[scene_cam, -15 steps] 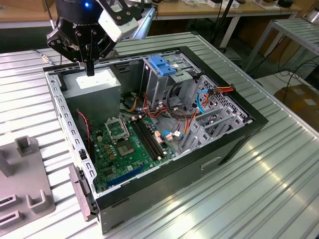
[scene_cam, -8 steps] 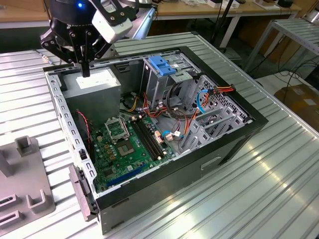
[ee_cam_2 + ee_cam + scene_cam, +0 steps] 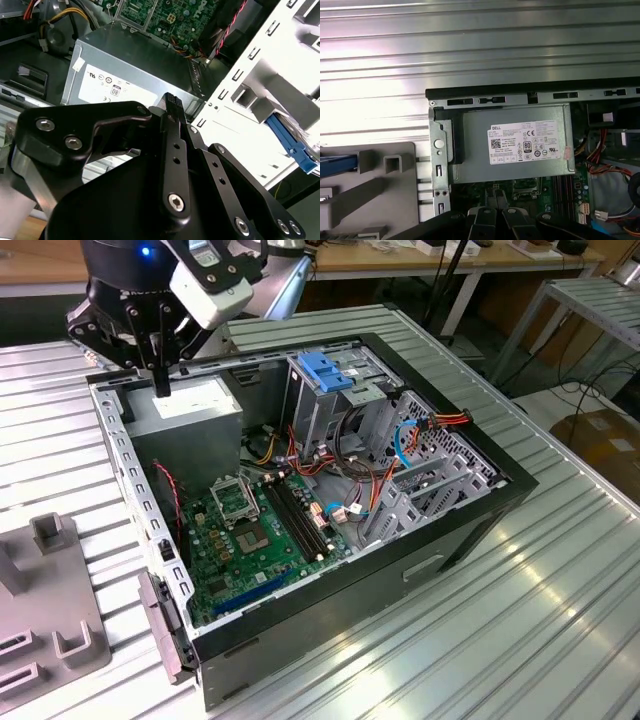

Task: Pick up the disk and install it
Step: 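Reach for the disk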

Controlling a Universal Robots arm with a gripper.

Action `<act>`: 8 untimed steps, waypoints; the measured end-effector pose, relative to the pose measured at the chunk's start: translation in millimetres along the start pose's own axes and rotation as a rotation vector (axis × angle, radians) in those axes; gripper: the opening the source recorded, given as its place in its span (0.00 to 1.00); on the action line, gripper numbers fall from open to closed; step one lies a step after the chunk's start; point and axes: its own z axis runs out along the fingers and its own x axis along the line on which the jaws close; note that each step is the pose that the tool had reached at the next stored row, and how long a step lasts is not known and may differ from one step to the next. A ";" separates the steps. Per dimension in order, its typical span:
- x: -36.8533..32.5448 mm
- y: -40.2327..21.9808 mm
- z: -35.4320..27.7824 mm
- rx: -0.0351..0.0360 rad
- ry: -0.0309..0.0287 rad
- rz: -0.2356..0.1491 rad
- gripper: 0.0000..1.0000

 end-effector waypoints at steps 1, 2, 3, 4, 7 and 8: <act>1.2 -0.1 0.0 0.0000 0.0000 0.000 0.10; 3.7 -0.3 0.0 0.0000 0.0000 0.000 0.10; 5.3 -0.4 0.0 0.0000 0.0000 0.000 0.10; 7.4 -0.6 -0.1 0.0000 0.0000 0.000 0.10; 12.3 -0.9 -0.1 -0.0001 0.0000 0.000 0.10; 13.5 -1.0 -0.1 -0.0001 0.0000 0.000 0.10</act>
